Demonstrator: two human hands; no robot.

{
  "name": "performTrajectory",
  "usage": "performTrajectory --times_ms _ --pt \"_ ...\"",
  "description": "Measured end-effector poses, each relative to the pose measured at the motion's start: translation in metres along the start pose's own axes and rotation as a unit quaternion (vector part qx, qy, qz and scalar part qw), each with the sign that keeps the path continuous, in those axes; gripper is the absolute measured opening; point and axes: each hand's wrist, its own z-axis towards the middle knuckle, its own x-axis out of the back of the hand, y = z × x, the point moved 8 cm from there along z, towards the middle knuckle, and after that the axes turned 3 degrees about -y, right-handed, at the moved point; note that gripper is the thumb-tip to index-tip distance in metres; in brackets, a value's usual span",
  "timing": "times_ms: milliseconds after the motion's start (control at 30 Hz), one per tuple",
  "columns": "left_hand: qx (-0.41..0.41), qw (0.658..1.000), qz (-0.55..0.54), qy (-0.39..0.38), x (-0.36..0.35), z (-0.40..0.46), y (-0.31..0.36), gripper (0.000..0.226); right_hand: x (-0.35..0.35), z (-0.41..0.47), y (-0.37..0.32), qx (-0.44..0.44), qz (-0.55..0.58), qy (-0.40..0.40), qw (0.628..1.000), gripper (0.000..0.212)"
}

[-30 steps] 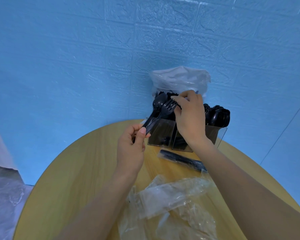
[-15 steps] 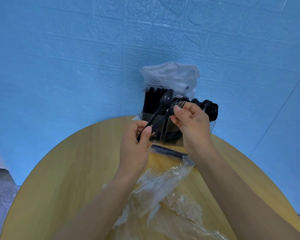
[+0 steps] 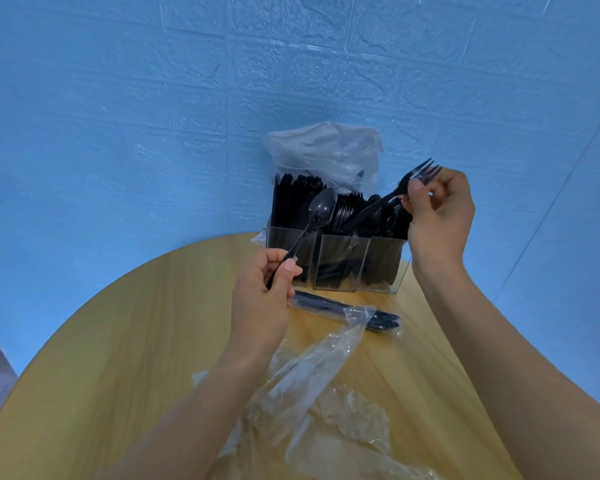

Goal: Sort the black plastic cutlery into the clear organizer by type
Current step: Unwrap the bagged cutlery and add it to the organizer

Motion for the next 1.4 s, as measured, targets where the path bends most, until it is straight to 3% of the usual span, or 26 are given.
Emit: performTrajectory --times_ms 133,433,733,833,967,1067,1200,1300,1400 --pt "0.004 1.0 0.002 0.001 0.0 0.001 -0.002 0.016 -0.015 -0.002 -0.006 0.075 -0.086 -0.04 0.993 0.023" --pt "0.005 1.0 0.011 -0.001 0.001 0.002 -0.002 0.014 -0.041 -0.012 0.029 0.044 -0.191 -0.118 0.973 0.026" --pt "0.004 1.0 0.007 -0.006 0.0 0.001 -0.002 0.012 -0.054 -0.024 0.028 0.12 -0.355 -0.147 0.916 0.026" --pt "0.001 1.0 0.007 -0.009 0.0 -0.001 -0.001 0.012 -0.055 -0.036 0.008 0.124 -0.268 -0.169 0.94 0.024" --pt "-0.002 1.0 0.005 -0.011 -0.004 -0.004 0.0 0.015 -0.064 -0.057 -0.006 0.006 -0.061 -0.259 0.964 0.013" --pt "-0.009 0.999 0.033 -0.032 -0.009 -0.004 0.002 0.018 -0.054 -0.052 0.0 -0.059 -0.002 -0.231 0.971 0.007" --pt "-0.021 0.989 0.128 -0.068 -0.013 0.004 0.009 0.019 -0.02 -0.029 0.011 -0.101 0.068 -0.124 0.985 0.009" --pt "-0.03 0.979 0.188 -0.076 -0.016 0.014 0.014 0.019 0.019 -0.007 0.018 -0.111 0.077 -0.027 0.99 0.011" --pt "-0.062 0.954 0.275 -0.107 -0.032 0.024 0.021 0.011 0.046 0.008 0.016 -0.081 0.055 0.018 0.995 0.016"
